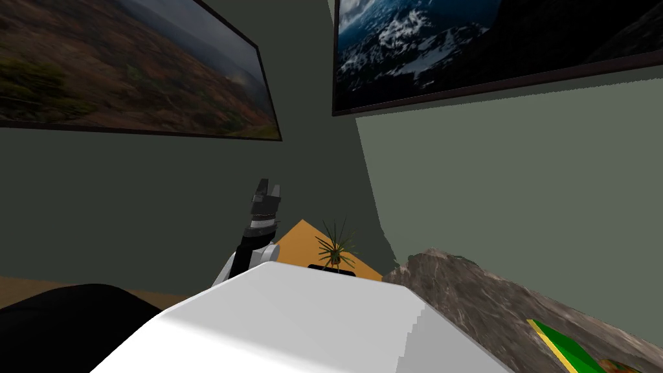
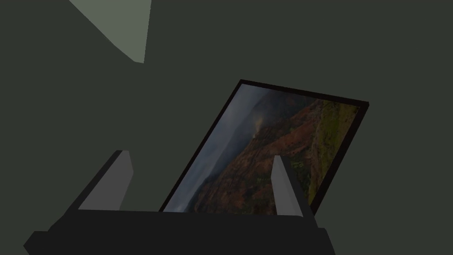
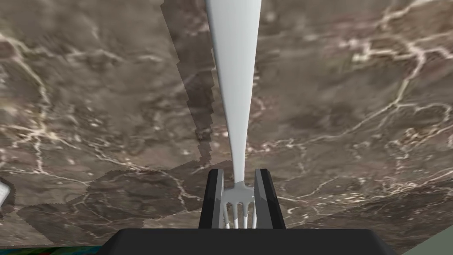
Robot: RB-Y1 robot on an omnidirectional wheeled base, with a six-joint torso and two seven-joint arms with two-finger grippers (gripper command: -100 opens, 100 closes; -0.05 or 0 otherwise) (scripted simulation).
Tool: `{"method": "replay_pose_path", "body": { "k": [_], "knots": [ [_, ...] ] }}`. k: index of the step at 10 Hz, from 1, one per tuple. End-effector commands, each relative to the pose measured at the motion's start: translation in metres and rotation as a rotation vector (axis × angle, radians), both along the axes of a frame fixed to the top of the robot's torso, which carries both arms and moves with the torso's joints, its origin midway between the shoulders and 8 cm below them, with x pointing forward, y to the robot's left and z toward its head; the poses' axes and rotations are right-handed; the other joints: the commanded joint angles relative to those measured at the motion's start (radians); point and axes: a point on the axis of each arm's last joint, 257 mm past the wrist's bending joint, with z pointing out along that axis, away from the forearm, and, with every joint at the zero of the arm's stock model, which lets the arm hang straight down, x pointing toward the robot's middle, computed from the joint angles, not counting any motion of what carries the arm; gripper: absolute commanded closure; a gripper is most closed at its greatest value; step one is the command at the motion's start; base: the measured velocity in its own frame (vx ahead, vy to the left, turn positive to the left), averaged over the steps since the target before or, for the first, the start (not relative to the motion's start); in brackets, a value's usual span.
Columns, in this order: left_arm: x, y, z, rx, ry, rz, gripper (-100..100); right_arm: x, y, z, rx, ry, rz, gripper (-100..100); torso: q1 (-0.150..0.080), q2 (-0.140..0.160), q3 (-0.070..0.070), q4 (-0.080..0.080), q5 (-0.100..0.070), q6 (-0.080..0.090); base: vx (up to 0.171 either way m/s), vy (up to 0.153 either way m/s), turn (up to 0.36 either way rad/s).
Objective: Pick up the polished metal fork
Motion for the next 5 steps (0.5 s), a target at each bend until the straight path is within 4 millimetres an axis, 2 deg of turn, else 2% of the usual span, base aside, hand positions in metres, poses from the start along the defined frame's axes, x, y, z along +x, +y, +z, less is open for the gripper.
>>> {"method": "replay_pose_path", "body": {
  "k": [1, 2, 3, 4, 5],
  "knots": [
    [0.000, 0.000, 0.000, 0.000, 0.000, 0.000, 0, -0.005, 0.003, 0.002, -0.003, -0.001, 0.017, 100, 0.000, 0.000, 0.000, 0.000, 0.000, 0.000, 0.094, -0.010, -0.053],
    [0.000, 0.000, 0.000, 0.000, 0.000, 0.000, 0, -0.017, 0.006, 0.007, -0.006, -0.006, 0.022, 100, 0.001, 0.000, 0.000, 0.000, 0.000, -0.001, 0.115, -0.005, -0.076],
    [0.000, 0.000, 0.000, 0.000, 0.000, 0.000, 0, -0.017, 0.006, 0.007, -0.010, -0.004, 0.031, 100, 0.001, 0.000, 0.000, 0.000, 0.000, 0.000, 0.097, -0.003, -0.046],
    [0.000, 0.000, 0.000, 0.000, 0.000, 0.000, 0, -0.015, 0.005, 0.007, -0.008, -0.004, 0.023, 100, 0.002, 0.000, 0.000, 0.000, 0.000, -0.001, 0.014, 0.003, 0.000],
    [0.000, 0.000, 0.000, 0.000, 0.000, 0.000, 0, -0.015, 0.006, 0.007, -0.008, -0.004, 0.026, 0, 0.001, 0.004, 0.002, 0.001, 0.000, -0.002, 0.006, 0.001, 0.001]
  ]
}}
